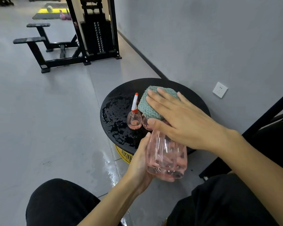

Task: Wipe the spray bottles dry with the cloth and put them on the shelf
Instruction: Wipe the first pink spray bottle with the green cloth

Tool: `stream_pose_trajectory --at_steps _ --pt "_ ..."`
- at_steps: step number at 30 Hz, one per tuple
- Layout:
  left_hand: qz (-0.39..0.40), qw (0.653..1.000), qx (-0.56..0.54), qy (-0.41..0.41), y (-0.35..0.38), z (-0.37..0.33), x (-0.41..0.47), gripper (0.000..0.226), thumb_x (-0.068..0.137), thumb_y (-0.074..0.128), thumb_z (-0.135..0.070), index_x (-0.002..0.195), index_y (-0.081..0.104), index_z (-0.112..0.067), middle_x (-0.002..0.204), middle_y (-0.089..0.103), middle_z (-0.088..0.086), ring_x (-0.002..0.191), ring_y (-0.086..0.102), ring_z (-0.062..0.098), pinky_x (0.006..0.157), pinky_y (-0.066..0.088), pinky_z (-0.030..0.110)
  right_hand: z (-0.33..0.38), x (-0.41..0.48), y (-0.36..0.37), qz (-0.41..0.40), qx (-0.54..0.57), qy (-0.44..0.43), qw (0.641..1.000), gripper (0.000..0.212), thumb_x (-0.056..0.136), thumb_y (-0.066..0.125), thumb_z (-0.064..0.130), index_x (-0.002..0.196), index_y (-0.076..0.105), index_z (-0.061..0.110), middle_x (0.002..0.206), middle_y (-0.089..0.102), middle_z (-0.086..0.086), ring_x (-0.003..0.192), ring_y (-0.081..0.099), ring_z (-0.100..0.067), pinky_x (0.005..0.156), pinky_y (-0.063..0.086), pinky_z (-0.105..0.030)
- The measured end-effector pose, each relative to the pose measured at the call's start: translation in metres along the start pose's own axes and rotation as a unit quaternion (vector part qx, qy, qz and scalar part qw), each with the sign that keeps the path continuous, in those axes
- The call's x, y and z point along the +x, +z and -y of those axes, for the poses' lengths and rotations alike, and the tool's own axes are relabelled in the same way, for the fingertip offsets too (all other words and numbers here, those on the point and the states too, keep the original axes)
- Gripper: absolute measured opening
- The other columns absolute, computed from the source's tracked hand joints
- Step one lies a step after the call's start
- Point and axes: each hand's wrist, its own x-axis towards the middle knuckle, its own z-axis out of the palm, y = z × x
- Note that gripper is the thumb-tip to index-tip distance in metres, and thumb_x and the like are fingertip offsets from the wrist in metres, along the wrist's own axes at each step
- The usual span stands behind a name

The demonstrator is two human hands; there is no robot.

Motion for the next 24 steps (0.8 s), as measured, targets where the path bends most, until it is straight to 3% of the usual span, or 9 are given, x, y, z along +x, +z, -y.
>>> stream_pose_trajectory --at_steps 3,7,11,14,16,19,24 --pt "0.016 1.000 -0.002 -0.001 0.003 0.000 0.001 0.053 0.101 0.029 -0.044 0.083 0.078 -0.035 0.094 0.077 -0.001 0.083 0.073 0.019 0.082 0.053 0.046 0.001 0.012 -0.002 -0.023 0.005 0.007 1.000 0.073 0.091 0.007 0.062 0.155 0.001 0.026 0.160 -0.014 0.015 0.145 -0.019 -0.002 0.121 -0.010 -0.039" --pt "0.020 0.999 -0.034 -0.020 -0.011 0.000 0.003 0.061 0.091 0.036 -0.068 0.119 0.067 -0.022 0.111 0.071 0.014 0.084 0.072 0.032 0.065 0.057 0.041 0.005 0.002 0.002 0.002 0.017 -0.003 1.000 0.074 0.090 0.007 0.063 0.154 -0.001 0.028 0.159 -0.016 0.017 0.144 -0.020 0.001 0.120 -0.012 -0.036" --pt "0.088 0.996 0.032 0.010 -0.014 -0.001 -0.003 0.044 0.076 0.057 -0.067 0.111 0.066 -0.043 0.108 0.073 0.002 0.089 0.071 0.025 0.066 0.056 0.046 0.004 -0.002 0.001 0.017 0.038 0.001 0.999 0.066 0.094 0.008 0.057 0.154 0.001 0.030 0.158 -0.014 0.021 0.143 -0.019 0.004 0.120 -0.012 -0.034" --pt "0.125 0.991 0.056 0.005 -0.011 0.005 -0.005 0.071 0.055 0.078 -0.068 0.117 0.062 -0.039 0.109 0.073 0.004 0.086 0.072 0.027 0.062 0.059 0.040 -0.001 0.010 0.000 0.003 0.046 0.013 0.999 0.060 0.099 0.011 0.051 0.154 0.003 0.029 0.159 -0.012 0.020 0.144 -0.017 0.002 0.120 -0.010 -0.037" --pt "0.148 0.988 0.043 0.009 -0.009 0.006 -0.006 0.070 0.049 0.084 -0.062 0.113 0.065 -0.039 0.106 0.073 0.005 0.082 0.072 0.026 0.060 0.060 0.038 -0.003 0.016 0.000 0.000 0.039 0.017 0.999 0.059 0.100 0.012 0.049 0.154 0.004 0.028 0.159 -0.011 0.019 0.145 -0.016 0.000 0.121 -0.009 -0.038" --pt "0.142 0.990 0.015 0.015 -0.014 0.006 -0.004 0.075 0.049 0.087 -0.056 0.115 0.065 -0.030 0.106 0.073 0.008 0.083 0.072 0.027 0.060 0.060 0.038 -0.004 0.009 0.001 0.024 0.039 0.004 0.999 0.060 0.099 0.012 0.051 0.154 0.004 0.029 0.159 -0.010 0.020 0.144 -0.016 0.002 0.120 -0.010 -0.037" --pt "0.125 0.992 0.028 0.009 -0.017 0.007 -0.002 0.064 0.064 0.079 -0.040 0.123 0.058 -0.032 0.118 0.067 0.014 0.092 0.070 0.031 0.059 0.058 0.037 -0.001 0.000 0.004 0.042 0.016 -0.014 0.999 0.065 0.094 0.008 0.057 0.154 0.001 0.032 0.158 -0.012 0.021 0.143 -0.020 0.003 0.120 -0.011 -0.036"
